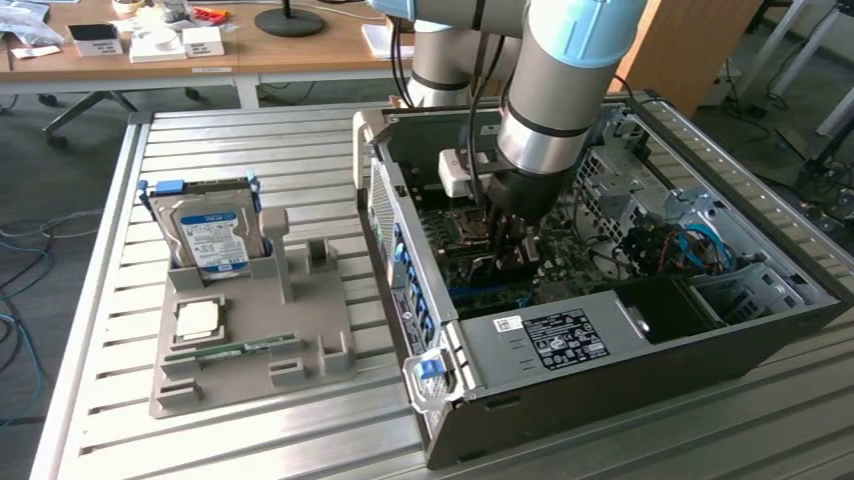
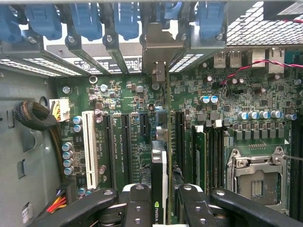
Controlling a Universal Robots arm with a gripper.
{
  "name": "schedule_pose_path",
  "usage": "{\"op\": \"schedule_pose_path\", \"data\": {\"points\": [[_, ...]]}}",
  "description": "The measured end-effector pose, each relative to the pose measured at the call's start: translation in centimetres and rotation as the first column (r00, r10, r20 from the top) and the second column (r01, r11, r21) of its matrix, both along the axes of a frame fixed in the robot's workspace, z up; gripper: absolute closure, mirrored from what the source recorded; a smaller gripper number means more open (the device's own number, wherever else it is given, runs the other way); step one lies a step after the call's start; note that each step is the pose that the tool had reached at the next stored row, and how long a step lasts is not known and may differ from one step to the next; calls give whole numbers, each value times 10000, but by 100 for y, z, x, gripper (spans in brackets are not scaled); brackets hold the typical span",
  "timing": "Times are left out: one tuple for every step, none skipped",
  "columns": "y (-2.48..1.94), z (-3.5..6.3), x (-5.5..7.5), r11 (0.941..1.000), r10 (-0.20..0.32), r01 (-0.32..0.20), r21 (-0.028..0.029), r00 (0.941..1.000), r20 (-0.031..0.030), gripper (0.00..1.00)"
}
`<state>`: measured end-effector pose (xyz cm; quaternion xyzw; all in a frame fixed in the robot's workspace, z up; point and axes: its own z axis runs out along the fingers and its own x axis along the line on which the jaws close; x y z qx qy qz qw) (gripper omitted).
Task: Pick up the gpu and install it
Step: 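Insert the gpu into the slot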
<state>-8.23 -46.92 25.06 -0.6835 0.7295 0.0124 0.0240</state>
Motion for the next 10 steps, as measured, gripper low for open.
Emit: {"op": "schedule_pose_path", "data": {"points": [[0,0,0,10000,0,0,0,10000,0,73],[0,0,-1,10000,-2,2,0,10000,0,73],[0,1,-1,10000,-1,1,2,10000,1,73],[0,3,-1,10000,-1,1,5,10000,2,73],[1,7,0,10000,-2,2,8,10000,4,73],[0,13,-1,10000,-2,2,5,10000,2,73],[0,22,-1,10000,-2,2,0,10000,0,73],[0,27,-1,10000,-2,2,2,10000,1,73],[0,29,-1,10000,-1,1,3,10000,1,73],[0,29,-1,10000,-2,2,4,10000,2,73]]}}
